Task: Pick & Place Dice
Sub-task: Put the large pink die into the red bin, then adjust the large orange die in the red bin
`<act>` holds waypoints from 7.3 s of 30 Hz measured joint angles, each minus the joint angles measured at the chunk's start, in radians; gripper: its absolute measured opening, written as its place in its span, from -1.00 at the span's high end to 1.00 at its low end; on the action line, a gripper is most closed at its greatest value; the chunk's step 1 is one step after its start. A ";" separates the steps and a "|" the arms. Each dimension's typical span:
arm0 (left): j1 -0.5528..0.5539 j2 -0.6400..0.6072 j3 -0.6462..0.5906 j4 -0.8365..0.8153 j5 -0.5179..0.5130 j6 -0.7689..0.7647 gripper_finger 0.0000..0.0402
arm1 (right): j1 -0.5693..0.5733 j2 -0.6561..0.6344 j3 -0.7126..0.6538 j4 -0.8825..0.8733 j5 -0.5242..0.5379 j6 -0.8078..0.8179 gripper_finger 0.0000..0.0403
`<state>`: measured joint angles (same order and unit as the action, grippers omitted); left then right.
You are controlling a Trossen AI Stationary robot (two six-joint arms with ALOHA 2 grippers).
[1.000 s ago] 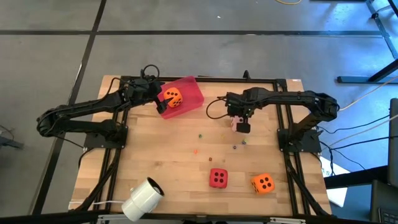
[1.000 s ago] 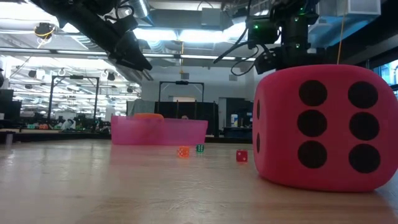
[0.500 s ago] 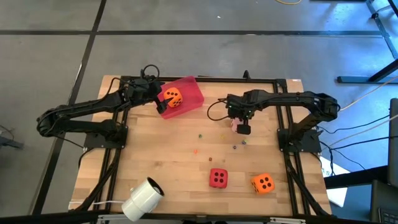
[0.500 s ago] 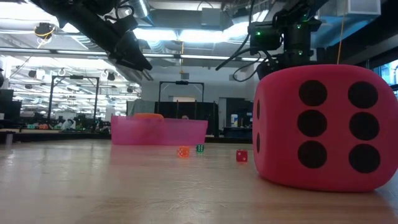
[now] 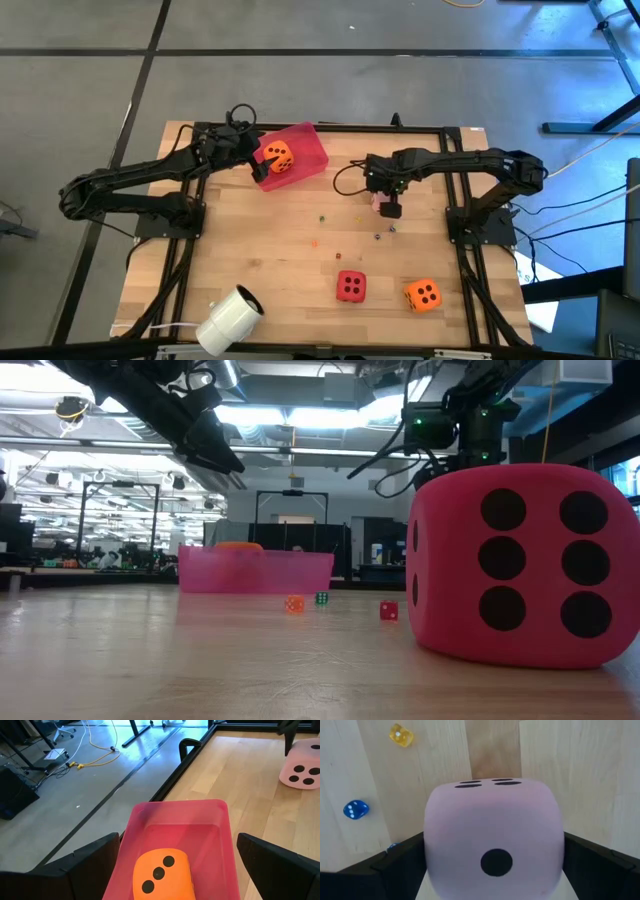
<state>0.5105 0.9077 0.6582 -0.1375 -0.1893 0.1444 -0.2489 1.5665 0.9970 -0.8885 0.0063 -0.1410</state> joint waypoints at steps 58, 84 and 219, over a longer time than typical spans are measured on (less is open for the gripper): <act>0.002 0.018 0.000 0.240 -0.065 -0.082 -0.99 | -0.062 0.296 0.305 0.907 0.204 0.046 -0.87; 0.020 0.121 0.000 0.249 0.136 -0.074 -0.72 | -0.069 0.397 0.305 0.986 0.188 0.179 -0.87; 0.052 0.448 0.067 -0.190 -0.016 -0.153 1.00 | -0.111 0.396 0.305 0.864 0.001 0.238 0.28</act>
<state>0.5629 1.3556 0.7254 -0.3271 -0.2054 -0.0087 -0.3603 1.9621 1.3022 -0.0248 0.0071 0.0971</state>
